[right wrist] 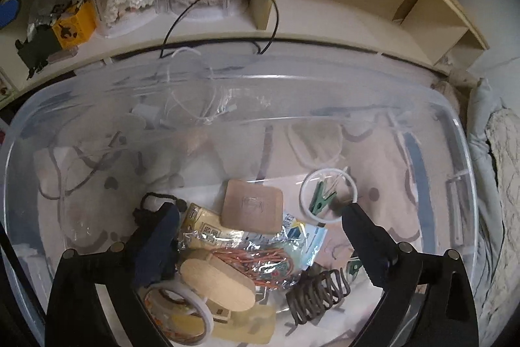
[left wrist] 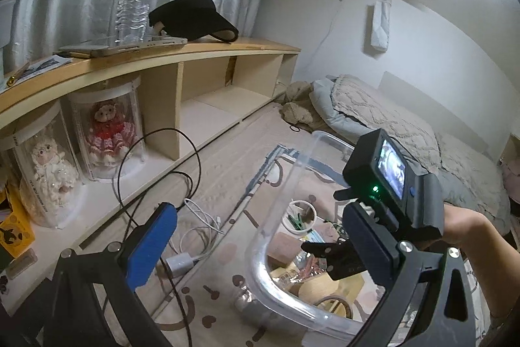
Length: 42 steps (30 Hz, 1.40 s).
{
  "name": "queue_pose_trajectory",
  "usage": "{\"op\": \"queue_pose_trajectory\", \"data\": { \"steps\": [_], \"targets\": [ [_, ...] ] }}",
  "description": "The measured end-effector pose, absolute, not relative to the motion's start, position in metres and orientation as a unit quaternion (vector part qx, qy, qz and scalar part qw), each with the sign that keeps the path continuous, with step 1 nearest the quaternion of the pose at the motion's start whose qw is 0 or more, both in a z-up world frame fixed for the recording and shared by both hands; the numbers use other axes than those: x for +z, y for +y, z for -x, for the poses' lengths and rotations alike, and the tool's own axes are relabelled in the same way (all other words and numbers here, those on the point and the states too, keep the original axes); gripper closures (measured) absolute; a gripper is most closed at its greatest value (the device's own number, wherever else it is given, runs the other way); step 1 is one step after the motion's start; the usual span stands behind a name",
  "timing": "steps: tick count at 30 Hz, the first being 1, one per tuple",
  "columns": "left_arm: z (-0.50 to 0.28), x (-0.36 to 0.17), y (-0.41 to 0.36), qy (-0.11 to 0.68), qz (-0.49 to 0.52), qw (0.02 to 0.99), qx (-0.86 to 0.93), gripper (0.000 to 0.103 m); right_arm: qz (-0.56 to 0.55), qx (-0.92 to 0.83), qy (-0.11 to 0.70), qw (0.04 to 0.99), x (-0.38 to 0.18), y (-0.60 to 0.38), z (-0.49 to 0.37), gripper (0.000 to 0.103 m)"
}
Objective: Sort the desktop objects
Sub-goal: 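Open the left tool to drop the tape roll while the right tool releases the pad into the box, then withdraw both tools from the clear box back over the pile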
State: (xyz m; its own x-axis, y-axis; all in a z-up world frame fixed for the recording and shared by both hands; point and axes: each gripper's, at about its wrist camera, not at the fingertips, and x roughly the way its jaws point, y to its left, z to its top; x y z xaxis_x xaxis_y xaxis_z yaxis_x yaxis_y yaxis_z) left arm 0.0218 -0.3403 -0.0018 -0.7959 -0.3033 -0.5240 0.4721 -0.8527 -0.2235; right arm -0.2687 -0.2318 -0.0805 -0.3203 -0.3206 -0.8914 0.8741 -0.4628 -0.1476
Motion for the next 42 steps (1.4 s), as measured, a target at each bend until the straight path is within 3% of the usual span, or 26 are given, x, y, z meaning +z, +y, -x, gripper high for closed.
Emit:
{"op": "queue_pose_trajectory", "data": {
  "steps": [26, 42],
  "targets": [
    [-0.010, 0.002, -0.307, 0.133, -0.261, 0.190, -0.937, 0.000, -0.333, -0.852, 0.139, 0.379, -0.017, -0.131, 0.223, 0.000],
    [0.002, 0.007, -0.273, 0.099, -0.257, 0.166, -0.947, 0.000, -0.290, -0.892, 0.093, 0.334, 0.005, -0.078, 0.182, 0.000]
  ]
}}
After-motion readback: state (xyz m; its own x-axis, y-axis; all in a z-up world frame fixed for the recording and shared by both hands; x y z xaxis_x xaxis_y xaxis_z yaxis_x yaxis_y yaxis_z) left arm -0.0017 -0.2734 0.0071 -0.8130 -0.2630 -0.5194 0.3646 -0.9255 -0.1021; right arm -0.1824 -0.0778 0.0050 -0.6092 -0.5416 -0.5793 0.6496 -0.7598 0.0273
